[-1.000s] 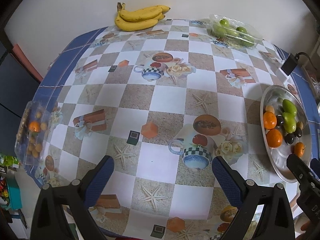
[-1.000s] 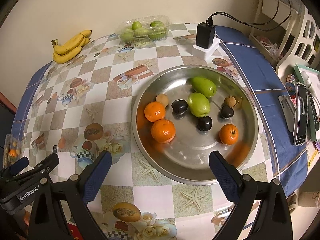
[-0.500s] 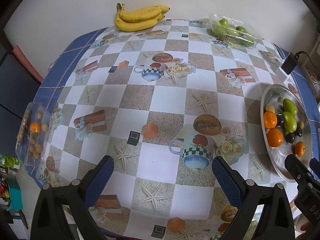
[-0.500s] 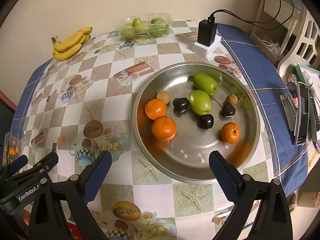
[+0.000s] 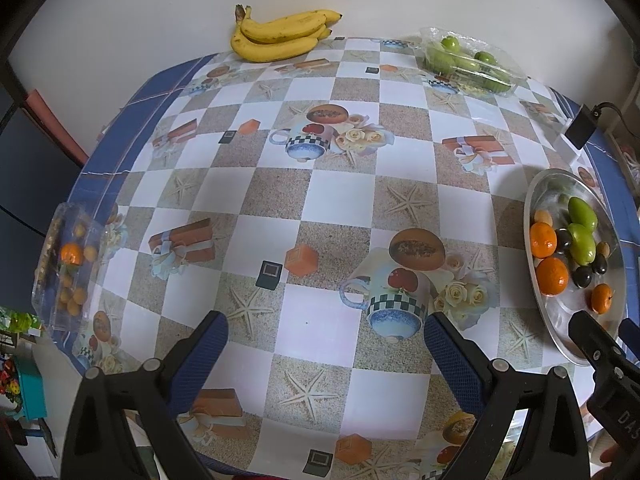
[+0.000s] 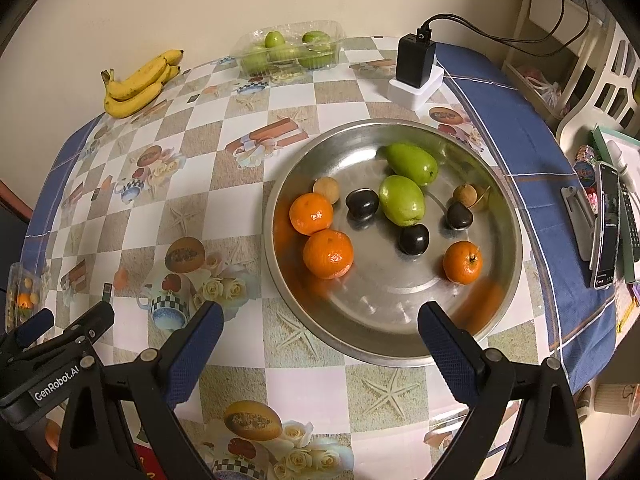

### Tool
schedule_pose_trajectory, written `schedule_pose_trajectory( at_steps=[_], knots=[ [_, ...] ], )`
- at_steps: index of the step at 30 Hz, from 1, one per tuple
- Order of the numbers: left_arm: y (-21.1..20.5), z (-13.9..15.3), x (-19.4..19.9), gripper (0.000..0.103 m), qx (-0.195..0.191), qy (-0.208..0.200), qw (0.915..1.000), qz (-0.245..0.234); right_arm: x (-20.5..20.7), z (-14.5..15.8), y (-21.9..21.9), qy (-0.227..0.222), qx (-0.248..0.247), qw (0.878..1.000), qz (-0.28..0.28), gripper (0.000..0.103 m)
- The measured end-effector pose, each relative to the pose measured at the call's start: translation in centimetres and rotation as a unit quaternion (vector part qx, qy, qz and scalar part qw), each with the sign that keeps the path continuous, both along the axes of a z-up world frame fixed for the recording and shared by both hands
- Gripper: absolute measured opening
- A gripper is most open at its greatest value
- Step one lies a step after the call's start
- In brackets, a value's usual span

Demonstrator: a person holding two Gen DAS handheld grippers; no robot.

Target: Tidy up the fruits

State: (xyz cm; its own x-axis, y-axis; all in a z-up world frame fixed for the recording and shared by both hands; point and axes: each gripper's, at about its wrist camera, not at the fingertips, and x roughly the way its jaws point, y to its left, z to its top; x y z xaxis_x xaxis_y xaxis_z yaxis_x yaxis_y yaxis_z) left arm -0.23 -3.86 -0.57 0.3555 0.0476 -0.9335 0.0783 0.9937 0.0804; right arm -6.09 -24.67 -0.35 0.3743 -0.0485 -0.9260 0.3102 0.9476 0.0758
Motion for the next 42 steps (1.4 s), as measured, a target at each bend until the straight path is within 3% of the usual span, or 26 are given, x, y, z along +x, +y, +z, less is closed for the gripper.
schedule_pose_trajectory(
  at_steps=[42],
  knots=[
    [0.06, 0.15, -0.13, 0.1, -0.001, -0.001, 1.0, 0.006, 0.01, -0.17, 0.01, 0.002, 0.0, 1.0, 0.002, 0.098]
  ],
)
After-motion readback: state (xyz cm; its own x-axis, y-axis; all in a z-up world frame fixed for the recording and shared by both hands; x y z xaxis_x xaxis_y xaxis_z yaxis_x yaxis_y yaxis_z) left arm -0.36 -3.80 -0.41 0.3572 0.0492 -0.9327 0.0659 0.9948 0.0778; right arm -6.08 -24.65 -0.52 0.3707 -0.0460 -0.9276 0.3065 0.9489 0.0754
